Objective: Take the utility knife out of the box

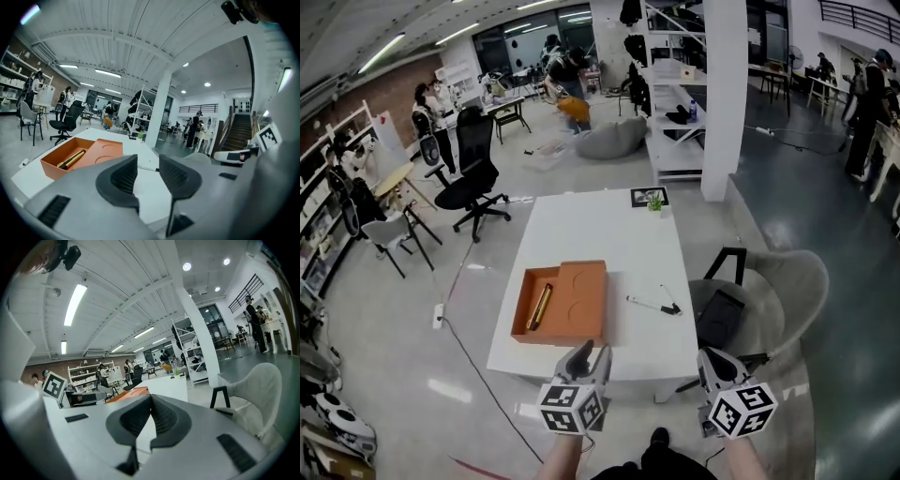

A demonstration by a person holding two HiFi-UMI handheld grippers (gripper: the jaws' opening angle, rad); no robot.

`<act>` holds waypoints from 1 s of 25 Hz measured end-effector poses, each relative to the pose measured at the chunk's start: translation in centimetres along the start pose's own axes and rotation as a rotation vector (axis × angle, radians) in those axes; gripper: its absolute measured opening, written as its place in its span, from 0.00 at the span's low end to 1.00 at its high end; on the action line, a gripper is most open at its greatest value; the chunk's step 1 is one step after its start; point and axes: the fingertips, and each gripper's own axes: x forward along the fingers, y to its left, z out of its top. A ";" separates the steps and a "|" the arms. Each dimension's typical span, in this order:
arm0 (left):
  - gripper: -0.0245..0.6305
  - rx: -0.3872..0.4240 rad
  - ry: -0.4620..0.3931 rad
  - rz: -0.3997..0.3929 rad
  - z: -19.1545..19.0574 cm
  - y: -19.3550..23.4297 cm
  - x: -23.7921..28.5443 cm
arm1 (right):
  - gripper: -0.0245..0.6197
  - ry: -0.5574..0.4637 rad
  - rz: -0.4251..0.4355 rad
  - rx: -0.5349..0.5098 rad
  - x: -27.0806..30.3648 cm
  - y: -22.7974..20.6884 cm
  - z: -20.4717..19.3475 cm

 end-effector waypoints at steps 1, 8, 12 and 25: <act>0.22 0.004 -0.004 0.013 0.4 0.3 0.4 | 0.04 -0.001 0.009 0.001 0.5 -0.4 0.3; 0.24 0.036 -0.038 0.120 3.2 3.2 2.6 | 0.04 0.000 0.088 0.002 4.9 -2.3 1.9; 0.24 0.038 -0.057 0.178 4.2 4.4 3.0 | 0.04 0.001 0.132 -0.009 6.6 -2.5 2.8; 0.25 0.038 -0.048 0.383 5.3 12.3 0.5 | 0.04 0.057 0.299 -0.036 12.7 2.0 2.7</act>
